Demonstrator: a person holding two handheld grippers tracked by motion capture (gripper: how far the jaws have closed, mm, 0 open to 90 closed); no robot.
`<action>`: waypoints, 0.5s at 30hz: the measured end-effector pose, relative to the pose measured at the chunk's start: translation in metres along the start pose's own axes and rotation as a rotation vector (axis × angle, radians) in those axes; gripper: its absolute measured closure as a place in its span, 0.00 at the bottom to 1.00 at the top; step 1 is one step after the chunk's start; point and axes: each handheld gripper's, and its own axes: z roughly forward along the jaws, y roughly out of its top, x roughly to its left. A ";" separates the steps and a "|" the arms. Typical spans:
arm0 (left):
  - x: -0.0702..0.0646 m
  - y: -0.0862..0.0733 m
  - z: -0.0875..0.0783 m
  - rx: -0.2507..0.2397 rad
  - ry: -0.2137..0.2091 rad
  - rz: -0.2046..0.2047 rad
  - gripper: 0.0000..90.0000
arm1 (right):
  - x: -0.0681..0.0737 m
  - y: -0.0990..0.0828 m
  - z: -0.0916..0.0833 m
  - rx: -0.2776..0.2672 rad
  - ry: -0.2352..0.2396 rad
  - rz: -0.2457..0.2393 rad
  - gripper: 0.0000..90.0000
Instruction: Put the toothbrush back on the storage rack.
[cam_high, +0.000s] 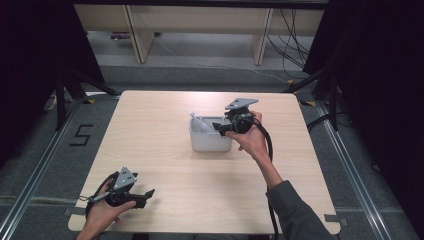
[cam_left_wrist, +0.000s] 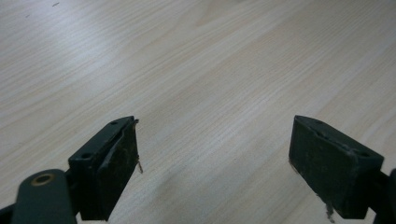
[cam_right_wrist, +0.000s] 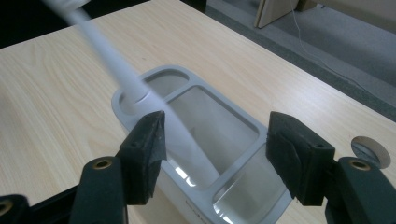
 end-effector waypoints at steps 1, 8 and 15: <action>0.000 0.000 0.000 0.000 0.000 0.000 0.17 | 0.000 -0.001 -0.001 -0.002 -0.001 0.005 0.43; 0.000 0.000 0.000 0.003 0.001 -0.003 0.17 | -0.002 -0.008 -0.007 -0.001 -0.006 0.029 0.42; 0.000 0.000 -0.001 0.014 0.002 -0.001 0.17 | -0.006 -0.014 -0.016 0.003 -0.014 0.035 0.41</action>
